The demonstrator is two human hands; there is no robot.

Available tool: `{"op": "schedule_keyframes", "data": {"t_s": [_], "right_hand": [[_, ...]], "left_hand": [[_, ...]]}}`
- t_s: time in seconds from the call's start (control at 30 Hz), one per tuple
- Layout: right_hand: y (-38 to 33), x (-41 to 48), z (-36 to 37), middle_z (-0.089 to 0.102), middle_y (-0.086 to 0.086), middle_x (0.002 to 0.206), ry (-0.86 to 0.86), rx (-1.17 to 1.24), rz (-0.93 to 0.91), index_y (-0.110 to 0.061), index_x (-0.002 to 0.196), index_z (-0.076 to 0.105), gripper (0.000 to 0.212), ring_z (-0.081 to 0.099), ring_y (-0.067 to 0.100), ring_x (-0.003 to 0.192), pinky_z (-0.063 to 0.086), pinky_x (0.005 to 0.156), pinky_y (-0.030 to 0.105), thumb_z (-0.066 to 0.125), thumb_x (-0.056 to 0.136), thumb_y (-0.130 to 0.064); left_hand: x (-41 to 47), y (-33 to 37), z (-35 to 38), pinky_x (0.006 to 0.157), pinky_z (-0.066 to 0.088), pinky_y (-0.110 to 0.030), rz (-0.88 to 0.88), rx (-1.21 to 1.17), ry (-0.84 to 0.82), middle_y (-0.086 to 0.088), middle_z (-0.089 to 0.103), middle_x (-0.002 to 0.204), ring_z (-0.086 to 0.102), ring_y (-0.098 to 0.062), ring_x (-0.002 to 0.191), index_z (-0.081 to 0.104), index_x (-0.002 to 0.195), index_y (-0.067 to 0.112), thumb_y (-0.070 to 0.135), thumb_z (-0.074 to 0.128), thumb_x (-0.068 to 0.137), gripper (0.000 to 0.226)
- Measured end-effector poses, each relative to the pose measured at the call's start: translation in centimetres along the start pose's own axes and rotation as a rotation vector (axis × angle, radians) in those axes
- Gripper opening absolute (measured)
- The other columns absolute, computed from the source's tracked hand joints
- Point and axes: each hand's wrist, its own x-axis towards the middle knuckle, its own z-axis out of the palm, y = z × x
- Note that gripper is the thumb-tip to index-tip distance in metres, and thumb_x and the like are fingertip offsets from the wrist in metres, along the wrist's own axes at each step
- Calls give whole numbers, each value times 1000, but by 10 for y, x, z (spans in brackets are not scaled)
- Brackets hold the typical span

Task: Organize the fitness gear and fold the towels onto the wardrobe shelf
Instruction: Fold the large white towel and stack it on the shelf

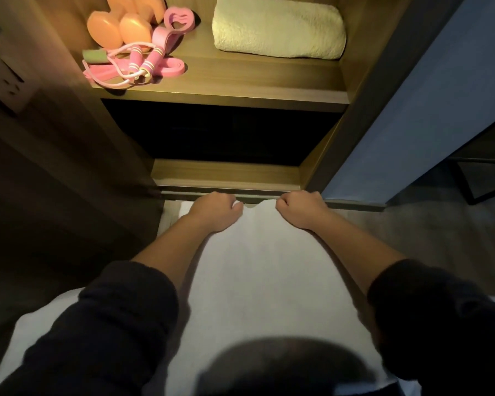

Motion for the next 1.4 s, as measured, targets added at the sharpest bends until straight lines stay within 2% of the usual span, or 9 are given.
{"op": "schedule_keyframes", "data": {"t_s": [0.37,0.5,0.77,0.9,0.97,1.07,1.17,1.27,1.4], "right_hand": [[-4,21,-1,50,-2,74,-70,146,-131,-23,76,50,37,54,23,81,41,71,35,26,101,-36],[-3,32,-8,51,-1,85,-196,117,-127,-23,89,54,34,53,20,87,40,76,35,28,98,-43],[7,51,-13,51,0,106,-421,212,-6,-16,116,59,48,50,20,98,35,85,36,28,99,-49],[17,49,0,55,6,73,-1,65,-15,-16,76,56,49,57,22,74,41,64,32,23,100,-43],[16,47,5,56,7,68,133,9,29,-15,71,55,52,59,24,71,47,69,35,22,102,-41],[13,46,4,65,10,90,125,-26,110,-12,93,63,48,62,27,90,44,89,41,24,104,-37],[-2,35,1,52,9,139,110,18,58,-16,136,49,46,45,29,130,23,113,51,28,104,-41],[-18,3,14,10,1,165,-9,53,-45,-29,155,18,60,5,27,151,-3,117,58,19,101,-57],[-6,-38,29,-11,-6,165,-91,-28,-38,-39,155,0,71,-12,27,151,-5,117,59,8,92,-70]], "left_hand": [[27,-8,-13,72,44,-35,-94,151,-121,-4,58,86,55,-26,83,62,78,20,60,32,88,52],[39,-17,-23,92,43,-41,-139,94,-293,-9,59,119,53,-27,102,62,121,17,64,32,89,64],[48,-28,-28,95,40,-39,-95,-35,-409,-2,58,119,53,-23,105,61,122,13,66,35,94,65],[50,-27,-21,63,37,-32,-18,112,-28,-5,55,69,57,-28,74,60,70,14,54,30,98,57],[51,-20,-16,59,32,-31,2,218,225,-5,54,65,58,-30,72,62,71,16,44,30,98,50],[51,-16,-11,88,40,-41,-44,233,228,-9,61,105,56,-27,97,58,113,14,38,33,101,37],[34,-15,-4,119,10,-56,-67,151,97,-9,23,159,17,-28,148,29,150,16,45,30,103,55],[-6,-3,8,120,-2,-57,48,77,10,-2,-4,165,-11,-22,151,12,156,25,50,25,103,61],[-63,-5,18,120,-3,-54,73,127,-59,5,-11,164,-16,-20,150,6,156,35,55,19,101,60]]}}
